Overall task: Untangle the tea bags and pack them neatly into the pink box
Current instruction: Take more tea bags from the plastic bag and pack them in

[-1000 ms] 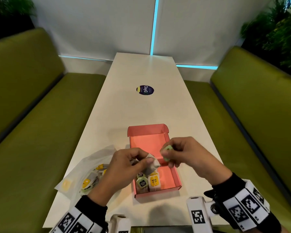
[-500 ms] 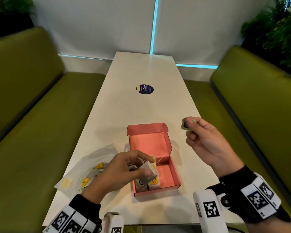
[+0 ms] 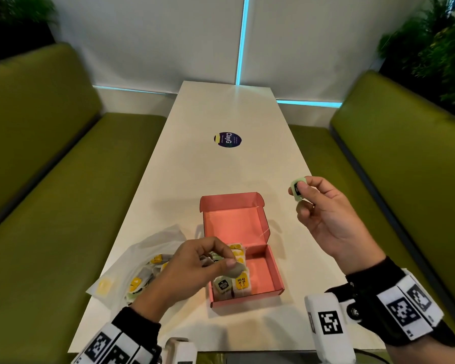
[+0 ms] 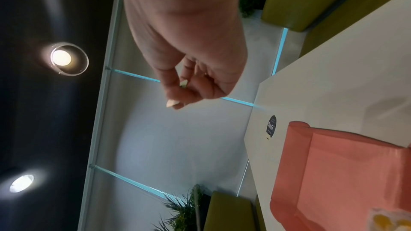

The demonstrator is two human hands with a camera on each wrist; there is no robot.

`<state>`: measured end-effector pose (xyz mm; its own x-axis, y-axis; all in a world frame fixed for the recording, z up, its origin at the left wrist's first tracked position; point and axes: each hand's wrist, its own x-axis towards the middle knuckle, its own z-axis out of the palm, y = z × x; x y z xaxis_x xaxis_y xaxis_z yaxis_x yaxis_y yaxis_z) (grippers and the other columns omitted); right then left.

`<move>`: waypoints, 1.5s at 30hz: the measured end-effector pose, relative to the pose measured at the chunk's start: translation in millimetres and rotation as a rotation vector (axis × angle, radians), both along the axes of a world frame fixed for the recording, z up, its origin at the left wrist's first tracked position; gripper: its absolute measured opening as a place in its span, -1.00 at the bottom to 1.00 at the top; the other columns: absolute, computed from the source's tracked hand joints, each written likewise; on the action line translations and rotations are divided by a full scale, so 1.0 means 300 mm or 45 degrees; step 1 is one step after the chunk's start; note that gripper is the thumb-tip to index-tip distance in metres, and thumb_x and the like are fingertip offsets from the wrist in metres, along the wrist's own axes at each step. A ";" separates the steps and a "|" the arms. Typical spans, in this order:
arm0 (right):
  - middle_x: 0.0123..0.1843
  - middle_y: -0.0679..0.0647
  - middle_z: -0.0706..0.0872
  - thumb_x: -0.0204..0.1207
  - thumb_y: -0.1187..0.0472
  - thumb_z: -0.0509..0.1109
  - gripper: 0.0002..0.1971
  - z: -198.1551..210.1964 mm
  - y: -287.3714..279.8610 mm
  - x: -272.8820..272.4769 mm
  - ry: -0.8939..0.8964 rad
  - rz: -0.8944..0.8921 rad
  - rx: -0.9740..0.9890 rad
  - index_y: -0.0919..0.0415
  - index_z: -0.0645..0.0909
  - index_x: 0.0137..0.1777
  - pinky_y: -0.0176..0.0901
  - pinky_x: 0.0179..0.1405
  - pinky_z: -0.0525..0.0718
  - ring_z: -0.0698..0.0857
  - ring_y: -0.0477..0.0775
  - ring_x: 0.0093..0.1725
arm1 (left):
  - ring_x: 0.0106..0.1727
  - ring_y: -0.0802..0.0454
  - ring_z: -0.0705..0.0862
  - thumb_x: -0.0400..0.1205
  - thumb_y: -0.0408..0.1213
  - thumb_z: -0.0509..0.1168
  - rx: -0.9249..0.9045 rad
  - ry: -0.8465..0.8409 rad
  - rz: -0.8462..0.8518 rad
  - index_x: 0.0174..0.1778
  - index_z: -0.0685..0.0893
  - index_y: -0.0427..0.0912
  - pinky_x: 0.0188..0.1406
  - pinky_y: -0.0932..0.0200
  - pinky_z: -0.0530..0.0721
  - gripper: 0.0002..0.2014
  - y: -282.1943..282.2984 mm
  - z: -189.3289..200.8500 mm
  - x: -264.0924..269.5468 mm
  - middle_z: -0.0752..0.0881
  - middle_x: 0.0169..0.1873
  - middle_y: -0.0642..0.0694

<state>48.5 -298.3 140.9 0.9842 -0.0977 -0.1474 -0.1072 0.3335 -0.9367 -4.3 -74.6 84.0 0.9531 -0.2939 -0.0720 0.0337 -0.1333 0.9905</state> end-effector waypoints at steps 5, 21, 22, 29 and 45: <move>-0.29 0.03 0.70 0.50 0.37 0.36 -0.83 -0.015 -0.014 0.024 0.064 -0.161 0.074 0.11 0.50 -0.24 -0.44 -0.64 0.49 0.46 -0.15 -0.65 | -0.32 0.32 0.66 0.43 -0.45 0.49 0.032 -0.029 -0.053 -0.19 0.78 -0.08 -0.31 0.47 0.55 -0.83 0.011 0.005 0.000 0.80 -0.26 -0.12; -0.38 0.11 0.58 0.51 0.48 0.31 -0.83 -0.289 0.094 -0.087 0.188 0.500 -0.415 0.21 0.52 -0.19 -0.31 -0.66 0.37 0.54 0.02 -0.61 | -0.63 0.21 0.39 0.27 -0.39 0.56 -0.558 -0.187 0.398 -0.43 0.78 -0.05 -0.66 0.43 0.35 -0.86 -0.010 0.052 0.040 0.71 -0.48 0.03; -0.37 0.12 0.59 0.51 0.48 0.32 -0.84 -0.294 0.103 -0.097 0.189 0.564 -0.395 0.23 0.55 -0.20 -0.31 -0.62 0.41 0.57 0.03 -0.59 | -0.66 0.23 0.32 0.30 -0.36 0.47 -0.568 -0.186 0.459 -0.42 0.77 -0.08 -0.68 0.43 0.32 -0.92 -0.016 0.058 0.044 0.62 -0.61 0.05; -0.25 0.09 0.73 0.35 0.42 0.50 -0.80 -0.288 0.106 -0.143 0.180 0.782 -0.349 0.29 0.64 -0.04 -0.26 -0.28 0.67 0.78 0.06 -0.27 | -0.64 0.20 0.34 0.37 -0.34 0.45 -0.468 -0.275 0.788 -0.25 0.74 -0.11 -0.63 0.39 0.38 -0.92 -0.009 0.061 0.064 0.56 -0.67 0.07; -0.35 0.11 0.61 0.49 0.41 0.41 -0.86 -0.157 0.114 -0.169 0.071 0.755 -0.576 0.16 0.63 -0.08 -0.33 -0.50 0.48 0.56 -0.03 -0.57 | -0.47 0.28 0.59 0.48 -0.40 0.47 -0.301 -0.305 1.037 -0.23 0.73 0.01 -0.47 0.43 0.56 -0.83 -0.013 0.011 0.078 0.77 -0.30 0.12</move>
<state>-2.3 -264.2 93.9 0.8829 0.3843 -0.2699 -0.2004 -0.2116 -0.9566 19.1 -78.7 87.2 0.8548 0.5015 0.1333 -0.1832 0.0514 0.9817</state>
